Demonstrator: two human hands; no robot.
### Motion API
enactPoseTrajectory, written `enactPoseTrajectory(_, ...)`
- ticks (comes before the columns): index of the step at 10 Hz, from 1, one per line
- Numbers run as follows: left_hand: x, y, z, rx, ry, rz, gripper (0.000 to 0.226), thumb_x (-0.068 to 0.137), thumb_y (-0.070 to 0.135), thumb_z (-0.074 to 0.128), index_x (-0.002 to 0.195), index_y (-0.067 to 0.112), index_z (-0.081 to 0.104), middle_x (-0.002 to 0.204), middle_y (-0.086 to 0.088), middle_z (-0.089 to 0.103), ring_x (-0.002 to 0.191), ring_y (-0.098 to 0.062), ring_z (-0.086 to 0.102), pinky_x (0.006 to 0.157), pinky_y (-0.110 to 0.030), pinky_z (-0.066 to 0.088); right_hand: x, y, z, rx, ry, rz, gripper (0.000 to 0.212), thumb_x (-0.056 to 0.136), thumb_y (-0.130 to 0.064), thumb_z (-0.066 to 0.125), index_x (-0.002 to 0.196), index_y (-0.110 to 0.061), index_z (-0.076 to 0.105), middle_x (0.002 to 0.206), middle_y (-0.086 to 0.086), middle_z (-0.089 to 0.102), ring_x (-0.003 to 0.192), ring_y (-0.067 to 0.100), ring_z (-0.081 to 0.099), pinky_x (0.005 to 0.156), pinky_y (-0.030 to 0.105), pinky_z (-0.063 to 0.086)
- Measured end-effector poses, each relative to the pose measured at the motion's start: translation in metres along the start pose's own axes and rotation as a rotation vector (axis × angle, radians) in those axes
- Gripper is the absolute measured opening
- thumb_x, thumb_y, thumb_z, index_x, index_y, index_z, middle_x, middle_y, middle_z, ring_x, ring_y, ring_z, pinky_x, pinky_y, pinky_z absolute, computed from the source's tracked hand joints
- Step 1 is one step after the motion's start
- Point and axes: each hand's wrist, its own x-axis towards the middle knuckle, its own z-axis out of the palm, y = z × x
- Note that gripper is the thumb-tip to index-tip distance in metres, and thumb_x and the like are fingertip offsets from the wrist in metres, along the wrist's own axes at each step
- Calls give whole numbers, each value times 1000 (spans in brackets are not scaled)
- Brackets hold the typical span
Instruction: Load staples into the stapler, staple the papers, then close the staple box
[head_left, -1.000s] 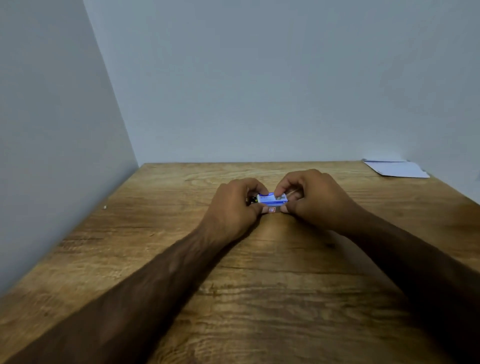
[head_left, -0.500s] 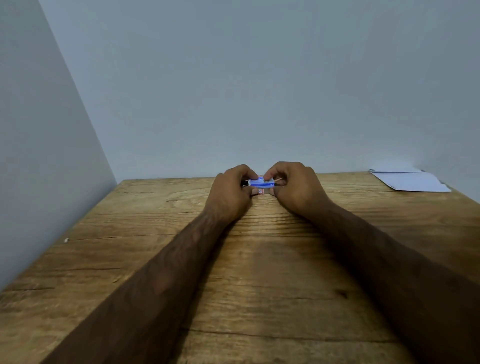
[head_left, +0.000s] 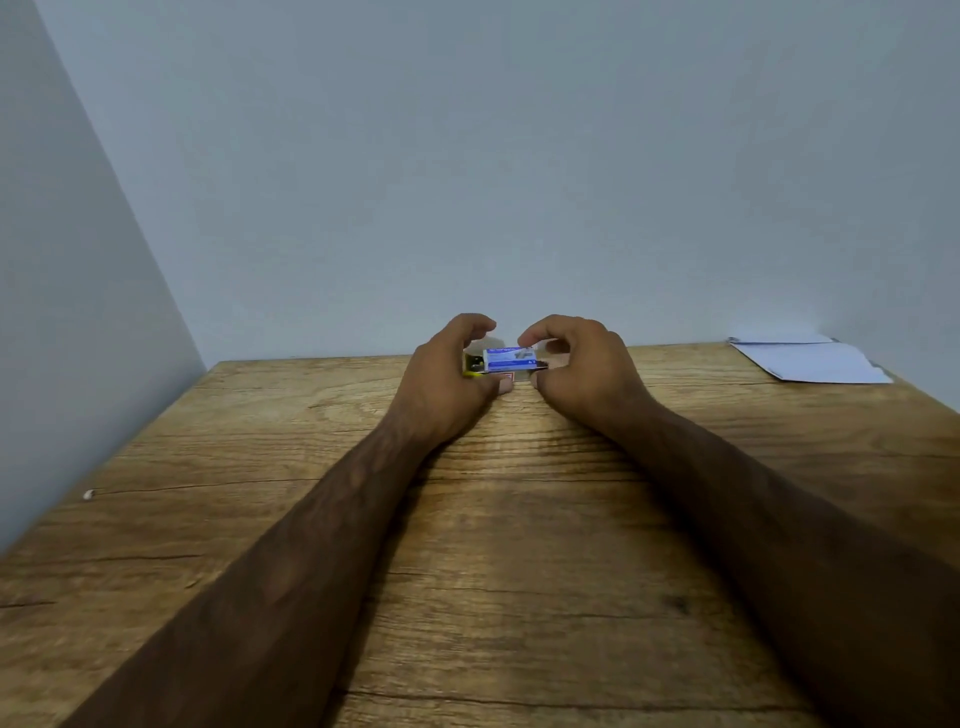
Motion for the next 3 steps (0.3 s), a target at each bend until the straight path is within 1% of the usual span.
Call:
enactPoseTrajectory(1, 0, -3, 2, 35, 35, 30, 66, 79, 25, 86, 137, 25, 55, 140, 5, 62, 127, -12, 55, 96, -22, 42, -1, 6, 3, -4, 23, 5, 45, 72, -3, 76, 108, -29, 70, 116, -5, 68, 100, 9, 56, 65, 6, 37)
enactPoseTrajectory(2, 4, -4, 4, 70, 78, 79, 60, 82, 27, 81, 137, 25, 55, 139, 7, 61, 119, -6, 52, 84, -4, 32, 4, 10, 6, 26, 31, -7, 48, 72, -4, 74, 112, -28, 68, 120, -4, 64, 102, 9, 56, 71, 7, 40)
enactPoseTrajectory(3, 7, 0, -5, 112, 68, 115, 56, 87, 31, 74, 139, 24, 53, 141, 8, 58, 120, -4, 51, 87, -6, 33, 5, 6, -3, 24, 30, -41, 49, 74, -6, 70, 118, -28, 65, 122, -5, 62, 106, 8, 56, 81, 11, 44)
